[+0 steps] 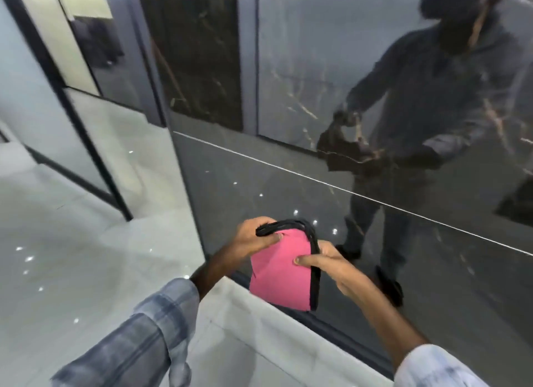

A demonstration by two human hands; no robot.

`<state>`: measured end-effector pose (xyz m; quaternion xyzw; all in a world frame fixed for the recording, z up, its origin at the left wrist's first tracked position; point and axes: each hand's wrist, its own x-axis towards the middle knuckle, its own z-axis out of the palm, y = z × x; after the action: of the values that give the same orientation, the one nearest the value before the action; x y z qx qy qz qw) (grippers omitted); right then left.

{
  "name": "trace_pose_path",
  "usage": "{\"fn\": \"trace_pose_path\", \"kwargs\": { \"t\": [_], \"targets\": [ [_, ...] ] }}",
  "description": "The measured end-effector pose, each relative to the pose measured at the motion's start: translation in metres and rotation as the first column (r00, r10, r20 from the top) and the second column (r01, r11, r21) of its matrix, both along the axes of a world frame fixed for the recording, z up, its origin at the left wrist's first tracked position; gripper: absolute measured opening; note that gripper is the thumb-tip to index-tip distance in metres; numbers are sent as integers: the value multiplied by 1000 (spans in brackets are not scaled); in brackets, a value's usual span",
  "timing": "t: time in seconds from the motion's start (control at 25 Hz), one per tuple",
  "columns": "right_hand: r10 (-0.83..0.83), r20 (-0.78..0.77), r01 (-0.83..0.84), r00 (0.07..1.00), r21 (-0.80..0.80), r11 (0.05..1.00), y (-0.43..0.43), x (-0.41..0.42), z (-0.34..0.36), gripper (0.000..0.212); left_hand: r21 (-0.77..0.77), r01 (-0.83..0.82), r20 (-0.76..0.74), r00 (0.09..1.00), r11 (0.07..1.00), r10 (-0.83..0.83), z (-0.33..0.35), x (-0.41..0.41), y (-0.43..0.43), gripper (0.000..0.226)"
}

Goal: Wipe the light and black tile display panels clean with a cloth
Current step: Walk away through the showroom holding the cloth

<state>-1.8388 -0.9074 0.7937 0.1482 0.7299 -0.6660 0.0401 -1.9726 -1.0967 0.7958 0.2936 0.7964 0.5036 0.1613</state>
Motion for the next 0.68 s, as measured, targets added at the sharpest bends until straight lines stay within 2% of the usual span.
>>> {"fn": "trace_pose_path", "kwargs": {
  "t": [0.08,0.16,0.32,0.48,0.56,0.68],
  "targets": [
    [23,-64,-23,998,-2,1000,-48,-41,6,32,71,-176,68,983,982,171,0,-19,-65,40],
    [78,-98,-76,992,21,997,-98,-80,7,23,109,-362,128,929,926,349,-7,-29,-139,42],
    [227,-119,-217,967,89,972,-184,-150,-8,7,102,-576,237,806,811,543,-22,-18,-270,38],
    [486,-94,-477,869,107,873,-290,-205,-24,6,123,-786,282,613,606,738,-28,34,-371,69],
    [579,-93,-573,810,84,815,-334,-220,-29,8,96,-858,283,510,505,812,-31,57,-402,68],
    [751,-92,-748,654,72,660,-406,-232,-32,10,62,-952,261,306,301,915,-31,95,-436,61]
  ]
}}
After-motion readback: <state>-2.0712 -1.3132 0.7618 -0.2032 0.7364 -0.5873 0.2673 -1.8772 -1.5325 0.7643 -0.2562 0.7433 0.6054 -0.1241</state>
